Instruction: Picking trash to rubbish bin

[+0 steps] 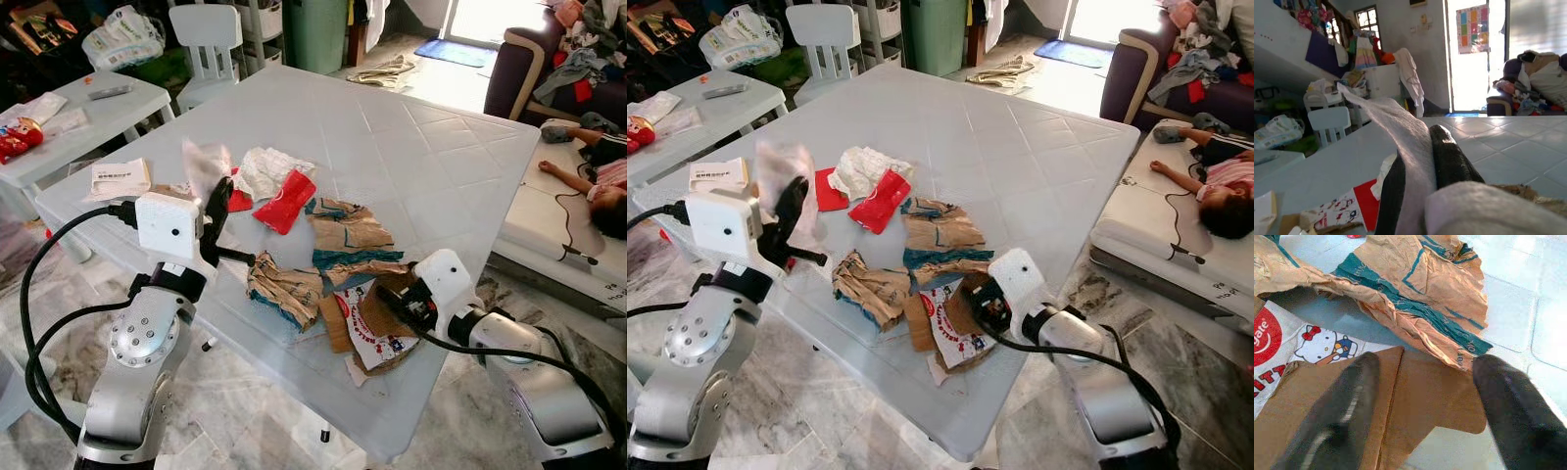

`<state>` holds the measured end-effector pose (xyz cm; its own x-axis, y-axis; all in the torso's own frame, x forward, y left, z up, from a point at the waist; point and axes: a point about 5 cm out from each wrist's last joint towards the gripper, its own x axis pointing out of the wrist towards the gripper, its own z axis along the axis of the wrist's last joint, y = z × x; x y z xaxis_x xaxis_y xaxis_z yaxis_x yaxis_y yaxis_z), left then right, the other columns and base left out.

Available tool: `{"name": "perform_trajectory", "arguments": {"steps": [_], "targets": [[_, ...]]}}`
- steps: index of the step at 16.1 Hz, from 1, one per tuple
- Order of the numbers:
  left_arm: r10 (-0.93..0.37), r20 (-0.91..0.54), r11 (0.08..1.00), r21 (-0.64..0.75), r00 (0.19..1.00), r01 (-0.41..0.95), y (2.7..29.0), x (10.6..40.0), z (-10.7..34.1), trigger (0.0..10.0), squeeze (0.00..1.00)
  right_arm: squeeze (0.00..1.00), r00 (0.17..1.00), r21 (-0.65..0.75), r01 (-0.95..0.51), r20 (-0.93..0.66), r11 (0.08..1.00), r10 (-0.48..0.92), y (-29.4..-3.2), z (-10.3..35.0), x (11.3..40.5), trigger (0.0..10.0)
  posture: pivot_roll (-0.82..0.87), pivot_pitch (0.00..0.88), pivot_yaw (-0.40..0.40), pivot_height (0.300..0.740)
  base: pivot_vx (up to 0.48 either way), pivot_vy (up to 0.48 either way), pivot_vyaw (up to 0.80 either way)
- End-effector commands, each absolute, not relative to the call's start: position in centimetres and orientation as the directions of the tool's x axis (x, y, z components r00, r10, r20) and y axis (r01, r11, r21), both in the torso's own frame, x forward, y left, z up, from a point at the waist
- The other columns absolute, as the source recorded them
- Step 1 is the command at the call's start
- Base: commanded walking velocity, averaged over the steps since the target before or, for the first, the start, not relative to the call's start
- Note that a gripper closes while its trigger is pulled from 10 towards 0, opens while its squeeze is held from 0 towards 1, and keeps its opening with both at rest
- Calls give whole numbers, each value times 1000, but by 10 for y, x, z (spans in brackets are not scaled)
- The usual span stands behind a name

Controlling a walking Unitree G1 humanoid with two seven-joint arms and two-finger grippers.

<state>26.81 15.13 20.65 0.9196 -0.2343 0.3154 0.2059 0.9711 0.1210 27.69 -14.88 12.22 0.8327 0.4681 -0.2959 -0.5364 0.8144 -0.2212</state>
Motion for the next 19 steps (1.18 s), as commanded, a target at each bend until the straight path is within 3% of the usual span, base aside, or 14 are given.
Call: {"name": "perform_trajectory", "arguments": {"steps": [1, 16, 19], "targets": [[-245, 314, 968, 126, 917, 215, 150, 270, 206, 0, 0, 0, 849, -227, -510, -284, 830, 445, -152, 123, 279, 0, -7, 70, 2, 740, 0, 0, 0], [-258, 327, 966, 102, 909, 237, 145, 275, 208, 0, 0, 0, 885, -204, -461, -185, 864, 428, -148, 129, 286, 0, -11, 73, 7, 740, 0, 0, 0], [-255, 332, 967, 97, 908, 236, 144, 277, 209, 0, 0, 0, 924, -212, -381, -114, 900, 364, -155, 139, 292, 0, -14, 74, 8, 740, 0, 0, 0]]}}
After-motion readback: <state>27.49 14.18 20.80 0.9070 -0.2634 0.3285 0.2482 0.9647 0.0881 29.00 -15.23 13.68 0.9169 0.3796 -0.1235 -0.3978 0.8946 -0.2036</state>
